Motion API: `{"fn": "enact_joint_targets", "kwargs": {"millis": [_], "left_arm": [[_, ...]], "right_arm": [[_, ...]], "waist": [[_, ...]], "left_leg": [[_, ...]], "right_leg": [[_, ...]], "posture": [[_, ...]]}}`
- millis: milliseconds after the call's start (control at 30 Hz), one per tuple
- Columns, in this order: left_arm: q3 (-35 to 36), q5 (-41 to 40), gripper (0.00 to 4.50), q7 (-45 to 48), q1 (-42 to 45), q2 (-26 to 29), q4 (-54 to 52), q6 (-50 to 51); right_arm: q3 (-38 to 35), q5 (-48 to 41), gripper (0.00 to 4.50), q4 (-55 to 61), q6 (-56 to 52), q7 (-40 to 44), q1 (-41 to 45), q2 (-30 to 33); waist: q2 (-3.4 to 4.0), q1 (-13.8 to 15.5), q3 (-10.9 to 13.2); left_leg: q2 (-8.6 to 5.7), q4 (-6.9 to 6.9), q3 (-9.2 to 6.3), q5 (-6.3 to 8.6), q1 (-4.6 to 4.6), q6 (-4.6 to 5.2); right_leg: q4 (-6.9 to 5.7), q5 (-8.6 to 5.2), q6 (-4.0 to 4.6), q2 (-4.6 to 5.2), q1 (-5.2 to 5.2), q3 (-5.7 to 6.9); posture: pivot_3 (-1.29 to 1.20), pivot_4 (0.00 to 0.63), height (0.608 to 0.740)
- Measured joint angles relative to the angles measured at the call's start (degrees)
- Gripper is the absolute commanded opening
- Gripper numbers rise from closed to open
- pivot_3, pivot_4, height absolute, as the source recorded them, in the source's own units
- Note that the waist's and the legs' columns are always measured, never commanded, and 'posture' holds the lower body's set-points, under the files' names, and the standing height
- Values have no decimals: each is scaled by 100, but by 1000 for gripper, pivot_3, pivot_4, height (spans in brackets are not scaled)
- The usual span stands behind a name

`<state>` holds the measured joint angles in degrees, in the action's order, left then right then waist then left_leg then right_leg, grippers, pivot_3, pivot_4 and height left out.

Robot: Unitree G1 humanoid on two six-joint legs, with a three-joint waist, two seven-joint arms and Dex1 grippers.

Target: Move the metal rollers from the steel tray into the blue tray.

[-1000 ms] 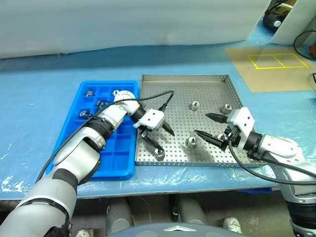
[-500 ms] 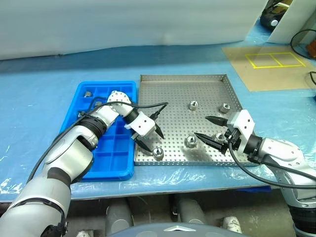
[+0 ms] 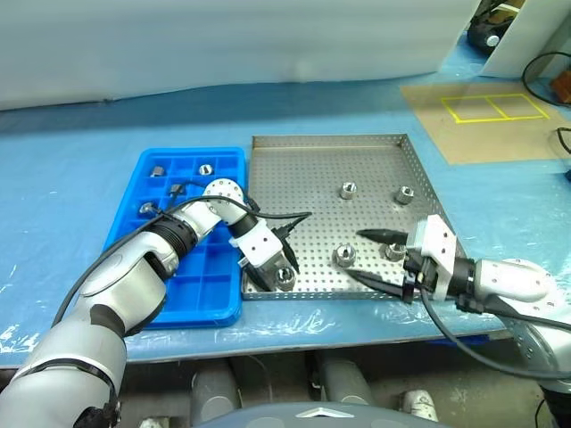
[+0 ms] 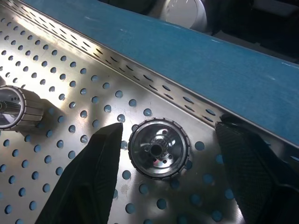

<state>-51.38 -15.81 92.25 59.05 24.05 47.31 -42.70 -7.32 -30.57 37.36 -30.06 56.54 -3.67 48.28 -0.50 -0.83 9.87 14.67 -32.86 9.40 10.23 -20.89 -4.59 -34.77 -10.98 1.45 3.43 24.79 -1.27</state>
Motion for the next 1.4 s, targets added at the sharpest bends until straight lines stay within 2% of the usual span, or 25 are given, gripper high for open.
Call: {"fn": "enact_joint_targets", "kwargs": {"millis": [133, 267, 633, 933, 1000, 1033, 1167, 1333, 1400], "left_arm": [[9, 14, 3324, -1, 25, -76, 96, -4], [33, 20, 3324, -3, 5, -89, 97, -16], [437, 465, 3324, -3, -132, -320, 218, -288], [745, 1254, 3324, -28, -78, -668, 782, -885], [843, 1369, 3324, -23, -71, -735, 886, -946], [876, 1407, 3324, -15, -71, -750, 908, -949], [954, 1452, 2107, -10, -86, -786, 963, -959], [1176, 1590, 2107, -6, -109, -884, 1023, -970], [1243, 1612, 1813, -3, -123, -905, 1041, -969]], "right_arm": [[14, -601, 3682, 151, -346, 497, 209, 402], [244, -583, 3682, 102, -266, 653, 636, 436], [460, -251, 3682, -41, -105, 353, 721, 259], [456, -124, 3682, -41, -39, 55, 491, 183], [456, -99, 3682, -40, -34, -8, 458, 175], [456, -91, 3682, -38, -28, -35, 442, 171], [456, -26, 3682, -38, 20, -76, 370, 166], [459, 50, 3682, -38, 100, -140, 383, 164], [462, 67, 3682, -39, 118, -160, 416, 159]], "waist": [[-1, 1, 0], [-1, 3, -1], [-1, 10, -1], [0, 10, -5], [0, 13, -6], [-1, 10, -6], [-2, 5, -6], [-3, -9, -7], [-3, -7, -7]], "left_leg": [[-2, -12, 18, 8, 16, 13], [-1, -14, 24, 10, 35, 16], [-6, -14, 26, 17, 33, 23], [-11, -15, 28, 17, 39, 23], [-22, -16, 28, 18, 65, 25], [-24, -20, 28, 19, 74, 26], [-36, -24, 28, 19, 79, 27], [-38, -20, 28, 23, 78, 33], [-38, -18, 28, 26, 76, 38]], "right_leg": [[-1, 1, -2, -2, -2, -26], [-3, 1, -3, -3, -3, -31], [2, 1, -4, -1, -2, -36], [2, 0, -6, 1, -11, -41], [4, -3, -11, 8, -36, -48], [4, -22, -43, 8, -45, -51], [4, -26, -51, 16, -48, -57], [4, -26, -53, 19, -46, -56], [5, -22, -47, 20, -46, -55]], "posture": [[-501, 150, 740], [-482, 150, 740], [-492, 150, 740], [-512, 150, 740], [-513, 150, 740], [-513, 150, 740], [-511, 150, 740], [-504, 150, 740], [-498, 150, 740]]}}
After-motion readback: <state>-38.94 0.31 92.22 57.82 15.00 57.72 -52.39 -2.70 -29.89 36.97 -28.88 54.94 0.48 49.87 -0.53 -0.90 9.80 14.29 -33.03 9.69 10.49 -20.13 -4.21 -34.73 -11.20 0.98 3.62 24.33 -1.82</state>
